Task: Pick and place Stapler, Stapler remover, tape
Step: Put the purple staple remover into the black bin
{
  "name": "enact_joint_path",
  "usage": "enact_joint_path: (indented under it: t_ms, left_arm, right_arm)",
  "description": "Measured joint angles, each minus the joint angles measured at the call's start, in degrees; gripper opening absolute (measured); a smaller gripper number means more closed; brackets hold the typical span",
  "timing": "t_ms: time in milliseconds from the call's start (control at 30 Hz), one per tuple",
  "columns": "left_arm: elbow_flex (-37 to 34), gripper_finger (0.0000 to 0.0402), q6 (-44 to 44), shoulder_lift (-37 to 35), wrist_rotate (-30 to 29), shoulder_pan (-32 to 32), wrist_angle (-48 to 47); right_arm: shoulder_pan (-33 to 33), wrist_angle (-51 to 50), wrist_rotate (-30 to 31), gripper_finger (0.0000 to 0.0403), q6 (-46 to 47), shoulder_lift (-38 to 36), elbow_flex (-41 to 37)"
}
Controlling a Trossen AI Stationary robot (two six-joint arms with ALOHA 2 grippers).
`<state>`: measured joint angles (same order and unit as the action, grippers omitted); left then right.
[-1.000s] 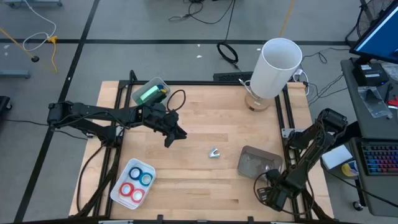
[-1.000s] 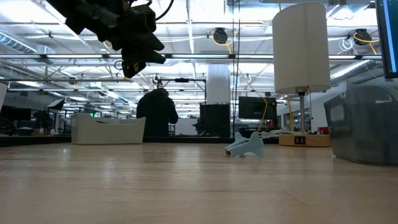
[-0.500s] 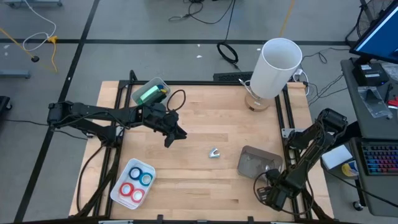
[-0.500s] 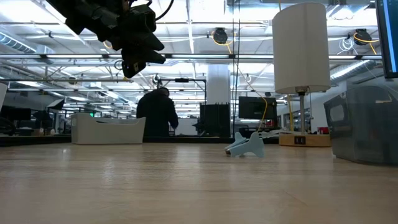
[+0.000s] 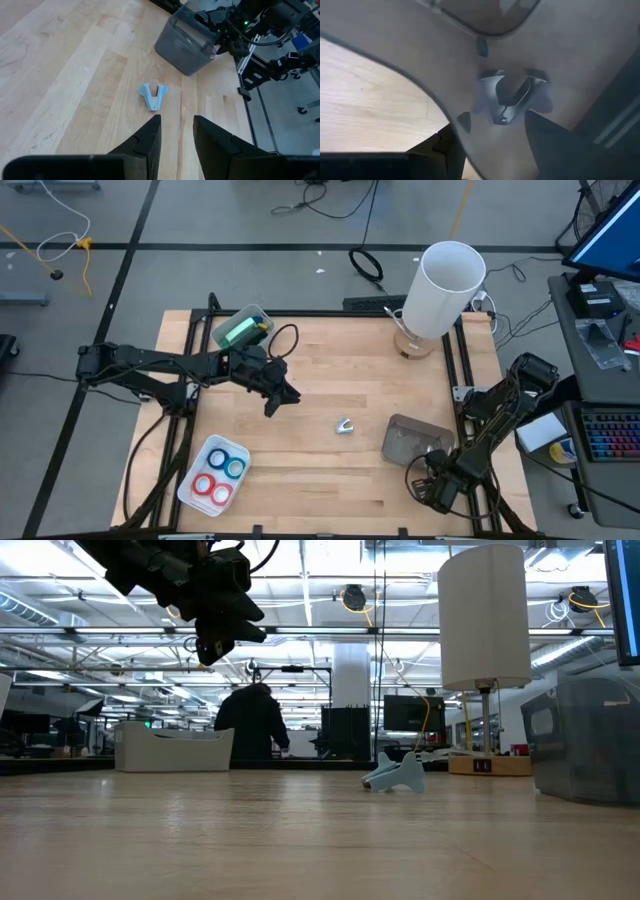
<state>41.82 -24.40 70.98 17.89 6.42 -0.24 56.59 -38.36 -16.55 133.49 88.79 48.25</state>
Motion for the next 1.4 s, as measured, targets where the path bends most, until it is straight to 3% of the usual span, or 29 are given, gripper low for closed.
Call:
enact_joint_path:
  t_ms: [500, 1400]
  left_arm:
    - [0.0, 0.0113, 0.0, 0.0, 0.0, 0.0, 0.0]
    - [0.0, 0.0113, 0.8, 0.0, 0.0, 0.0, 0.0]
  right_arm:
    - [0.0, 3.9, -1.7, 0.0180, -0.1, -0.4, -0.3]
    - [2.8, 5.1, 3.1, 0.0180, 2.4, -1.3, 2.6]
